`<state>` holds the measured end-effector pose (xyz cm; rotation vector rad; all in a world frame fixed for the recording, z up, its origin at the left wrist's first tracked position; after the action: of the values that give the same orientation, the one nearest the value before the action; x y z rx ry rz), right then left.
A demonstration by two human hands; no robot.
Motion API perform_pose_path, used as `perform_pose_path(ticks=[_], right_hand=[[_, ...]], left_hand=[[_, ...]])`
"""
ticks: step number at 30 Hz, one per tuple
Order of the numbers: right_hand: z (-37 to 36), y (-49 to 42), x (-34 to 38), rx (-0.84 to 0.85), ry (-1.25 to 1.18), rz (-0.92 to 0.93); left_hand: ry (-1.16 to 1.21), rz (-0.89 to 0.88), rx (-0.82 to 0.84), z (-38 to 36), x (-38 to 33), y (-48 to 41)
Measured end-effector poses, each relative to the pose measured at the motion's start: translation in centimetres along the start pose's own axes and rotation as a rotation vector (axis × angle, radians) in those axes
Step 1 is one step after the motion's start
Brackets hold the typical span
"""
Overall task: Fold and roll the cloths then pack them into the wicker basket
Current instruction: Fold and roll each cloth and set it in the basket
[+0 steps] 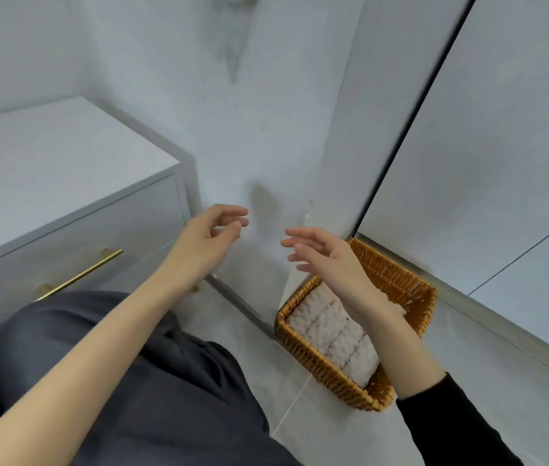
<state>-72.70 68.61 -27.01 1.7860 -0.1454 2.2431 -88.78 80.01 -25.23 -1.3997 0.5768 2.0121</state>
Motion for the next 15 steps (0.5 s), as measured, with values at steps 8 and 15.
perform_pose_path(ticks=[8, 15], right_hand=[[-7.0, -2.8, 8.1, 0.127, 0.046, 0.111], [-11.8, -6.4, 13.6, 0.174, 0.028, 0.185]], left_hand=[[0.057, -0.038, -0.274, 10.5, -2.4, 4.9], [0.089, -0.054, -0.393, 17.8, -3.3, 6.5]])
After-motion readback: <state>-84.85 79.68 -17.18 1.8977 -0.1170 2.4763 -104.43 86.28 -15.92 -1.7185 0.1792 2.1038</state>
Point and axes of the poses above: each hand's wrist, its own y-axis away from the middle knuckle, its own z-axis out of the back of the hand, x = y × z, the point moved 2 cm from there along -y, towards the middle knuckle, and after that the axes turned 9 degrees about x, right-handed, at the moved point
